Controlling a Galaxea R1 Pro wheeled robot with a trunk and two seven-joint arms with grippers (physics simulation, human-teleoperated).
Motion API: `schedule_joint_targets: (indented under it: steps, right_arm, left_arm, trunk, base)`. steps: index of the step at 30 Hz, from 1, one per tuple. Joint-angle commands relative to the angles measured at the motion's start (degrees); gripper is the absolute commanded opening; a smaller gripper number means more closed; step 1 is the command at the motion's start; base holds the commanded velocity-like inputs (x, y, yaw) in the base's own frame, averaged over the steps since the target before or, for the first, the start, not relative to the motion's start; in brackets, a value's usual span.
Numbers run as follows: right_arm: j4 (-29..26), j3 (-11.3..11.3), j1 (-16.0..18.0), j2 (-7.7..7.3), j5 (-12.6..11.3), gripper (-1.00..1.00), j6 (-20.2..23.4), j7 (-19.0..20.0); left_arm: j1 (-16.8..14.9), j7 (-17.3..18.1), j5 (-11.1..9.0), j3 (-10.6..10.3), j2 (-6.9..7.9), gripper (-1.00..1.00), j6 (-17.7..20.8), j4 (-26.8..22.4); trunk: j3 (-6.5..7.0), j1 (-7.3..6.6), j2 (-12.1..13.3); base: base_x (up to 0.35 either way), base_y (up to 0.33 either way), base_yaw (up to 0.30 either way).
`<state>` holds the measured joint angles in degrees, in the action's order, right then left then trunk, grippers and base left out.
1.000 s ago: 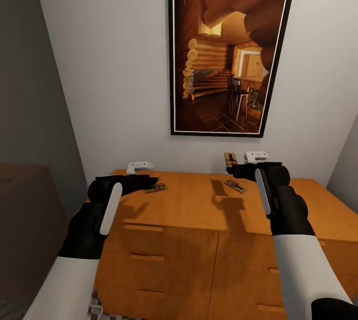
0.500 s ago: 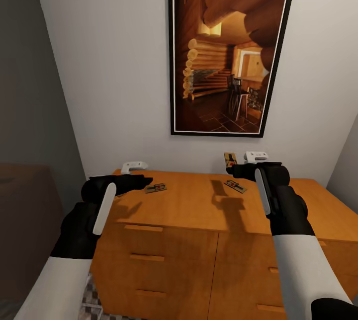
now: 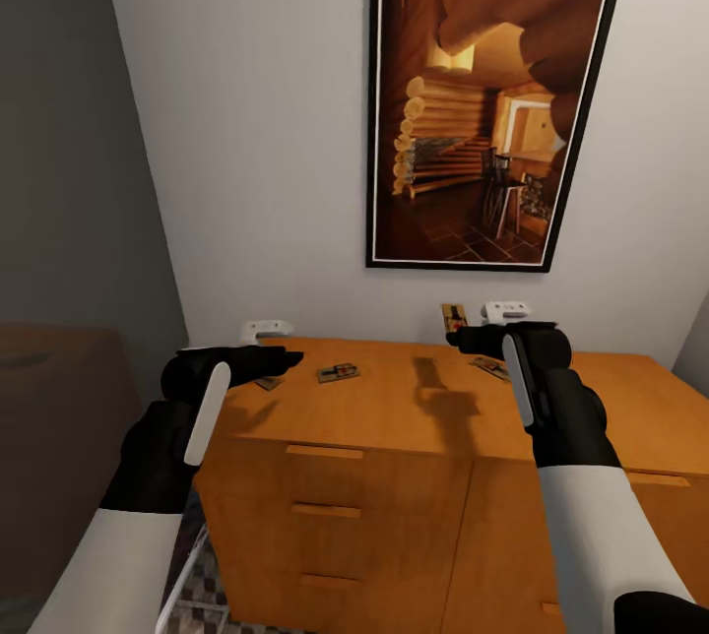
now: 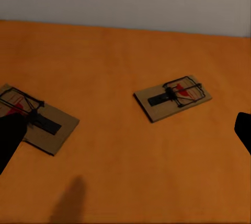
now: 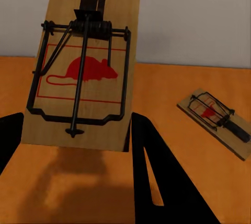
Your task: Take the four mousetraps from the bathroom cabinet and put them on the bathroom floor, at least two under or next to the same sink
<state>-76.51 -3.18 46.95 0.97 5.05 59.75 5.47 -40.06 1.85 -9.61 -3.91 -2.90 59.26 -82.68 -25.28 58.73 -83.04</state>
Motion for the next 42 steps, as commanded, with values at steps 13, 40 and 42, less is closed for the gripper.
schedule_joint_targets:
  steps: [13,40,42]
  right_arm:
    - [0.0,-0.1,0.0,0.21,0.2,-1.00,0.2,0.7]
    - [3.9,-0.1,0.0,0.17,0.5,-1.00,0.2,0.7]
    - [3.8,-0.1,0.1,-0.04,0.5,-1.00,0.2,0.8]
  left_arm:
    - [0.0,0.2,0.0,0.0,-0.09,1.00,0.2,0.0]
    - [0.0,0.1,0.1,0.0,-0.29,1.00,0.1,0.4]
    - [0.0,0.1,0.0,0.0,-0.64,1.00,0.1,0.5]
  trunk:
    - [-0.07,0.00,0.0]
    - [-0.07,0.00,0.0]
    - [-0.07,0.00,0.0]
  base:
    - [0.000,0.023,0.000]
    - [0.000,0.000,0.000]
    - [0.008,0.004,0.000]
